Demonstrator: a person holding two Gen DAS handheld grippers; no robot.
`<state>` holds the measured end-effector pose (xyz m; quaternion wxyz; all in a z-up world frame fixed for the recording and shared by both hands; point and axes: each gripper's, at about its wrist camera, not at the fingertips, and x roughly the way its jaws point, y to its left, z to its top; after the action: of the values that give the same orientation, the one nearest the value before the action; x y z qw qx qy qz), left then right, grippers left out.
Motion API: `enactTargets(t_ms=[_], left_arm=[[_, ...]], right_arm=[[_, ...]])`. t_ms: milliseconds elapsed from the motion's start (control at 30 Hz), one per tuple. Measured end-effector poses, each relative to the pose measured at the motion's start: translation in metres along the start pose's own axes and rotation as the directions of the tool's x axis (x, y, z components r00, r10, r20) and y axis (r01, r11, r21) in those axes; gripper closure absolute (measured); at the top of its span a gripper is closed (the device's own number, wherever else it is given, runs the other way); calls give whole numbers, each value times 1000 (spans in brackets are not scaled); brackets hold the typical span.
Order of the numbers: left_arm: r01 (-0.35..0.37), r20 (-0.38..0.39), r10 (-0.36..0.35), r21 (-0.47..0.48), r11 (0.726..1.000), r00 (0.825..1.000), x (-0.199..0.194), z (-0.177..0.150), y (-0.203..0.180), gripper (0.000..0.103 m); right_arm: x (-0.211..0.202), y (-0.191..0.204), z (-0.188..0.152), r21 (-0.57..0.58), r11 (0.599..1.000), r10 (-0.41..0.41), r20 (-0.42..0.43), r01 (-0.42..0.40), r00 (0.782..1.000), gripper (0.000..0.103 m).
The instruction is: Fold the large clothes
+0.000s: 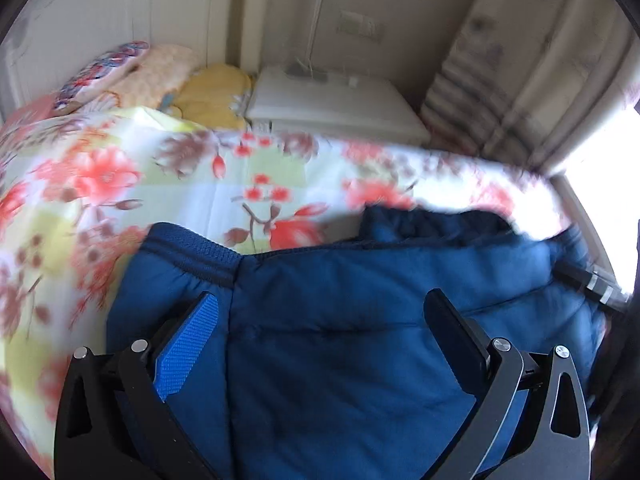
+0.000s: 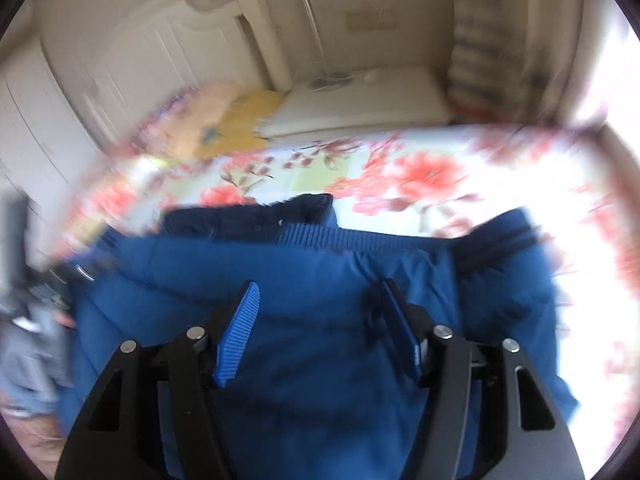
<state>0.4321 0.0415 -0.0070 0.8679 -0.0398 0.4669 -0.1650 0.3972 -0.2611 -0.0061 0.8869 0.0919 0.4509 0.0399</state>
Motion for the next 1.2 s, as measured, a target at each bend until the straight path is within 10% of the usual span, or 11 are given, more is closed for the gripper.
enactTargets(t_ms=[100,233,1200], left_arm=[[18,53,-19,21,1000,998,-23,-12,-22,4],[-86,-21,92,198,976,996,10,-40,-61,4],[-107,-10,111,198,974,994,30,-55,-62,4]], right_arm=[[-35,39,-15,-131,991,3,81,7,997,23],[-7,63,-39,-262,961,-101,-15,94,995,20],[16,38,-48,-125,992,23,-46,-28,999,16]])
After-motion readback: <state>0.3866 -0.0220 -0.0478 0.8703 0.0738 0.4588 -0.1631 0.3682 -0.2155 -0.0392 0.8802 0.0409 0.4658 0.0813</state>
